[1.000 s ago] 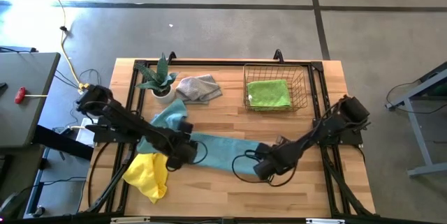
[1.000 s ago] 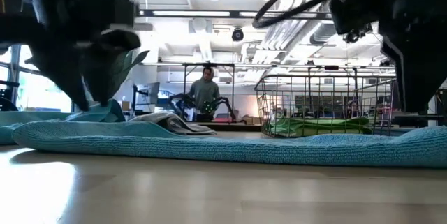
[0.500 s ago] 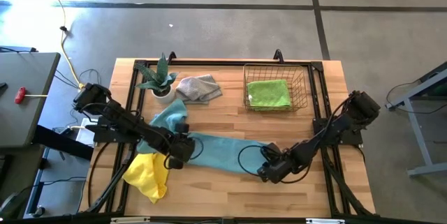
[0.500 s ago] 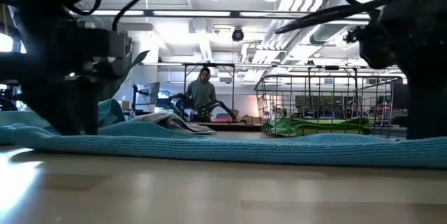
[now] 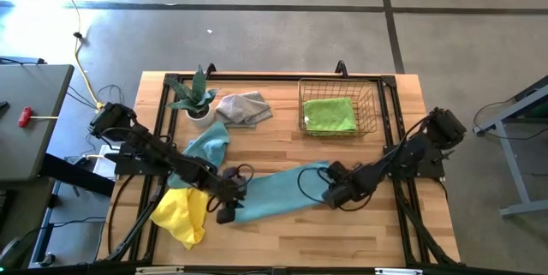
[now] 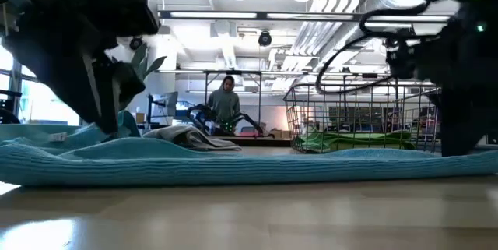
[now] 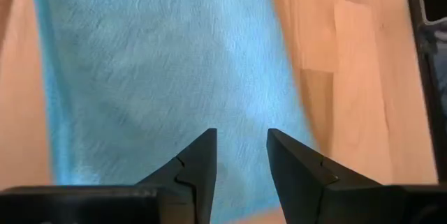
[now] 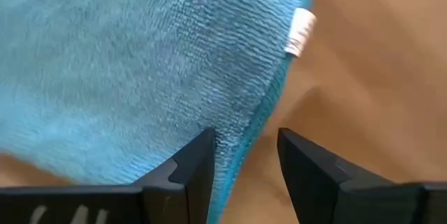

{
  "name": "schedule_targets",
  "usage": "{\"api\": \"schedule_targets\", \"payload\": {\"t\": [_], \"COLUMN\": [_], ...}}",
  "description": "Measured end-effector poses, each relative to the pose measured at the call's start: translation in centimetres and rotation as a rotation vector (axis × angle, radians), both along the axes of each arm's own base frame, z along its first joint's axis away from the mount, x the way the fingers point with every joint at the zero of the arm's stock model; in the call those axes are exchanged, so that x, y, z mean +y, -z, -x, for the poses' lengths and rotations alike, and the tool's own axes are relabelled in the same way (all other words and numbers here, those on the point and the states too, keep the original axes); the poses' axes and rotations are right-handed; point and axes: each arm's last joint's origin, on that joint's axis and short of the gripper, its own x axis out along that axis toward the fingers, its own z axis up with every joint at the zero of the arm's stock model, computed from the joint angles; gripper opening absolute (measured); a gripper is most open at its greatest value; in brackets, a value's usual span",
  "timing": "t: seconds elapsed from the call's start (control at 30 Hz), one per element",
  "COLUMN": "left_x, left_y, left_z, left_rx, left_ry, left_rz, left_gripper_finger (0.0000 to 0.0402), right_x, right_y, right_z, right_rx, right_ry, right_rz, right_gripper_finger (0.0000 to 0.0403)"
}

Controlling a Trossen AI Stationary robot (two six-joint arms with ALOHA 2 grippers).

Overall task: Fold microfiber towels
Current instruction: Fold the bottom blue microfiber towel

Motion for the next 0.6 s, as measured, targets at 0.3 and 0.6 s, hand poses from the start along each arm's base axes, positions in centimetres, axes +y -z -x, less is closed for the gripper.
{"api": "schedule_targets", "payload": {"t": [0.3,0.6], "left_x": [0.1,1.5], "left_y": [-0.1,2.2], "left_z": [0.1,1.3], "left_rx": [0.019,0.093], "left_ry": [0.128,0.052], "left_rz": [-0.156,-0.263], "left_gripper_finger": [0.0117,0.0117], "right_x": [-0.3,-0.6], "right_y": [-4.2,-3.0], "right_z": [1.9,1.2], "right_rx": [-0.139,-0.110], "right_ry": [0.074,0.139], "right_rz": [-0.023,-0.007], "right_gripper_finger": [0.0149,0.0193]}}
